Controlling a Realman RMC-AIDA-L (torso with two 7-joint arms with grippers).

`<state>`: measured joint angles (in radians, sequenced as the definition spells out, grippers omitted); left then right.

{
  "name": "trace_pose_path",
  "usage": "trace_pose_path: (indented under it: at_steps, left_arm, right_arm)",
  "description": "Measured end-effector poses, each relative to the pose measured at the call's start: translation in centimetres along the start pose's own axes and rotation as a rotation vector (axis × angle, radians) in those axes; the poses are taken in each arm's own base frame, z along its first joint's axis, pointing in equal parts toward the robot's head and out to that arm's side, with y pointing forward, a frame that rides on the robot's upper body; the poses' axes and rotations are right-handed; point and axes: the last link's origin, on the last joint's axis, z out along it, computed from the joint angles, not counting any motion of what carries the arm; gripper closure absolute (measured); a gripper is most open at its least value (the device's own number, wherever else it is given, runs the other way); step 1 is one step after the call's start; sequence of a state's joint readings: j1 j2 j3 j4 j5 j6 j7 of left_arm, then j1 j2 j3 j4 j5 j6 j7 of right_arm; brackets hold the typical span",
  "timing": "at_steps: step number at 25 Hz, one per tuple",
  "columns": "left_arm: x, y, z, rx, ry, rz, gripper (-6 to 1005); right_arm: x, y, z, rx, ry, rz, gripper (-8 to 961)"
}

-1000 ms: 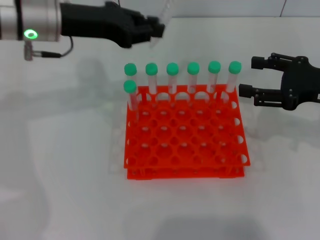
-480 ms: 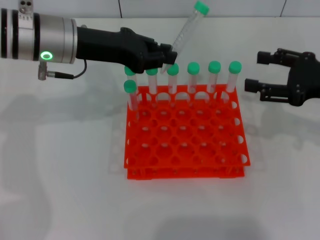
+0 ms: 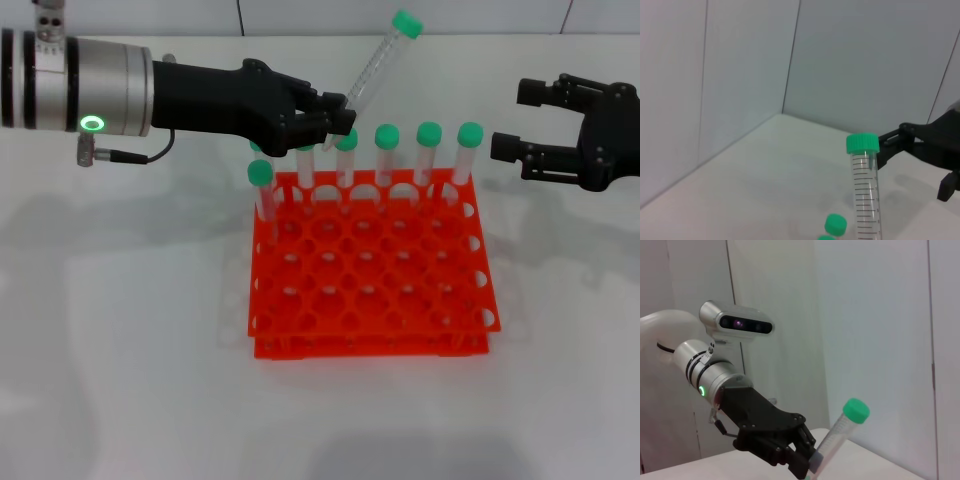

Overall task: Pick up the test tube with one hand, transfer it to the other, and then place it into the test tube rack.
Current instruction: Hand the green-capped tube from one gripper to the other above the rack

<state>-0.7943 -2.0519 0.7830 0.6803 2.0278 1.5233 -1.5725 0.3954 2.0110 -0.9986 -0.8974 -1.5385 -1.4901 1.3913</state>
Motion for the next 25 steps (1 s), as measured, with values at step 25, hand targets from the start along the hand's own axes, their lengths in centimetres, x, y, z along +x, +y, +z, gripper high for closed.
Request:
trace_pose_path:
  at_steps: [25]
  left_arm:
    - [-0.5, 0.5, 0.3, -0.015, 0.027, 0.036, 801]
  right_arm:
    - [-3.0, -0.4, 2.8, -0.057, -0.109, -0.005, 166]
